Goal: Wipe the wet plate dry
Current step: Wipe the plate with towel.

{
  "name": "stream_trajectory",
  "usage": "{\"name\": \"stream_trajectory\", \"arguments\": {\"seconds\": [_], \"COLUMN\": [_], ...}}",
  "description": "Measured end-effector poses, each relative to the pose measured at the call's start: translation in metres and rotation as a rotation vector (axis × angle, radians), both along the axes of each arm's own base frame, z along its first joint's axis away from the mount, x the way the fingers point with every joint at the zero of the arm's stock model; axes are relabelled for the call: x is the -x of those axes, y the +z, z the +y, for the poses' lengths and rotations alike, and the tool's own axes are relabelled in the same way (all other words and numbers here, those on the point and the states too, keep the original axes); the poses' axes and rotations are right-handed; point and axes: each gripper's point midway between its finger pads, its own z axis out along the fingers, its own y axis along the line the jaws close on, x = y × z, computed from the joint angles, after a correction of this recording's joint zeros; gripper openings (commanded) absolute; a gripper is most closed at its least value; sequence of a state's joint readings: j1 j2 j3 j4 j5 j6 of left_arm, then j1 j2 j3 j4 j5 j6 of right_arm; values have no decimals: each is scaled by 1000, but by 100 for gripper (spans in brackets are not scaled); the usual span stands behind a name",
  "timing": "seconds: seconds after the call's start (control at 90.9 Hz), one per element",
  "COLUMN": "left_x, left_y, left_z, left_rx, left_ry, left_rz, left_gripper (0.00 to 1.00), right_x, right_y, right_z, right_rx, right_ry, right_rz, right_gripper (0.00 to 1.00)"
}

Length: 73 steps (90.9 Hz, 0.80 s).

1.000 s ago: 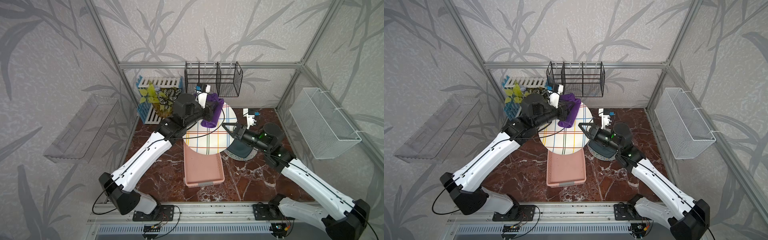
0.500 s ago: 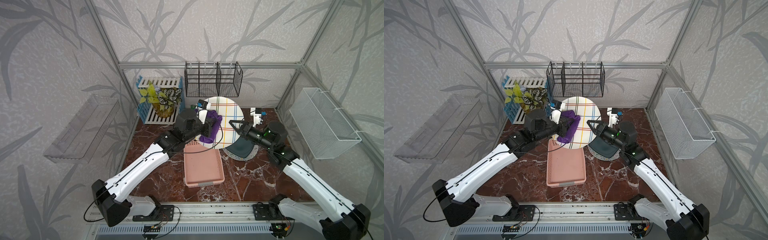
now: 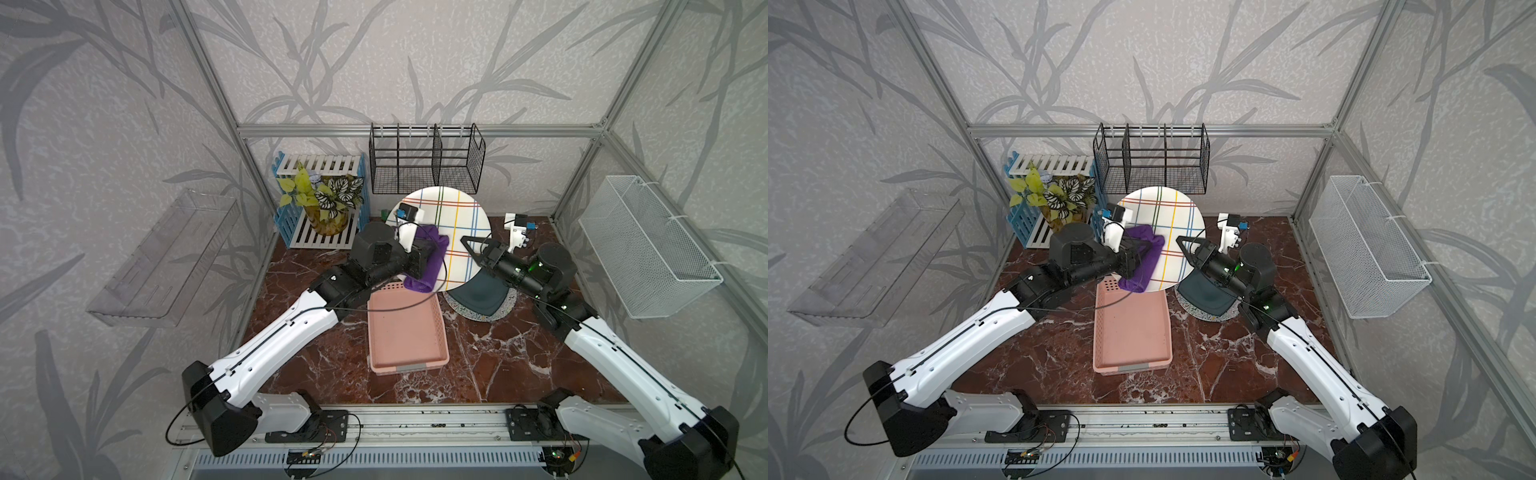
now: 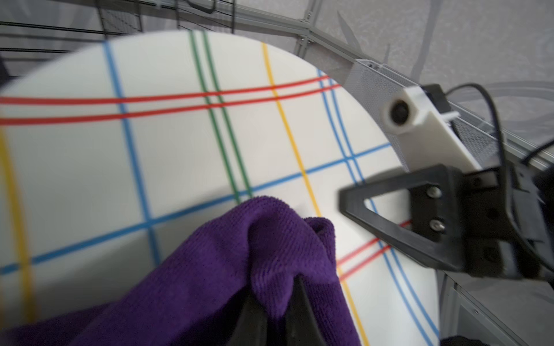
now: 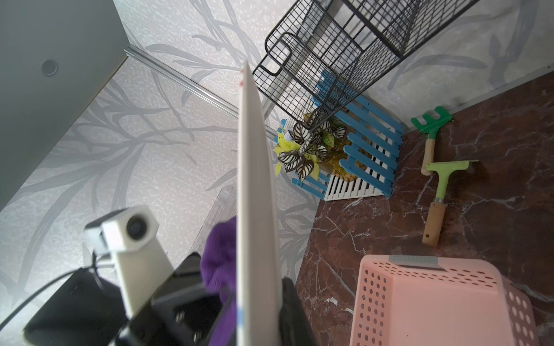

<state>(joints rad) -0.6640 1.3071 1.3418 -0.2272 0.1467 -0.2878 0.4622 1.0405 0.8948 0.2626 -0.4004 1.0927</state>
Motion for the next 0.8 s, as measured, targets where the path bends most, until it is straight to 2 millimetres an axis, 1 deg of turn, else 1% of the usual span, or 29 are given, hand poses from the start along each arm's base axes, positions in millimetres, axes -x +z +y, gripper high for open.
{"name": "stream_trajectory", "arguments": {"seconds": [0.044, 0.11, 0.154, 0.187, 0.22, 0.286, 0.341, 0.407, 0.462, 0.495, 0.55, 0.594, 0.66, 0.737, 0.803], "left_x": [-14, -29, -33, -33, -33, -33, -30, -20, -12, -7, -2, -2, -1, -1, -2], "left_y": [-1, -1, -1, 0, 3, 8, 10, 12, 10, 7, 3, -1, -7, -15, -22], "left_z": [18, 40, 44, 43, 39, 21, -1, -33, -54, -62, -69, -68, -60, -41, -16], "left_rx": [4, 9, 11, 12, 17, 16, -2, -20, -29, -33, -38, -37, -19, 35, 128], "left_ry": [64, 139, 153, 149, 133, 86, 36, -41, -89, -109, -125, -124, -111, -93, -75], "left_rz": [9, 14, 14, 15, 12, 0, -19, -43, -51, -51, -45, -41, -18, 27, 72], "left_gripper": [0, 0, 0, 0, 0, 0, 0, 0, 0, 0, 0, 0, 0, 0, 0], "right_x": [5, 14, 19, 22, 26, 31, 32, 32, 30, 29, 26, 23, 16, 5, -1], "right_y": [-6, -12, -15, -16, -18, -21, -22, -24, -27, -29, -31, -33, -34, -28, -21], "right_z": [2, 9, 14, 18, 22, 27, 29, 28, 28, 26, 23, 19, 11, -7, -23], "right_rx": [4, 14, 23, 29, 35, 41, 44, 47, 53, 57, 61, 61, 55, 28, -4], "right_ry": [14, 41, 58, 68, 81, 101, 107, 105, 96, 89, 76, 60, 33, -25, -76], "right_rz": [10, 20, 26, 29, 32, 43, 48, 55, 65, 72, 84, 93, 103, 94, 71], "right_gripper": [0, 0, 0, 0, 0, 0, 0, 0, 0, 0, 0, 0, 0, 0, 0]}}
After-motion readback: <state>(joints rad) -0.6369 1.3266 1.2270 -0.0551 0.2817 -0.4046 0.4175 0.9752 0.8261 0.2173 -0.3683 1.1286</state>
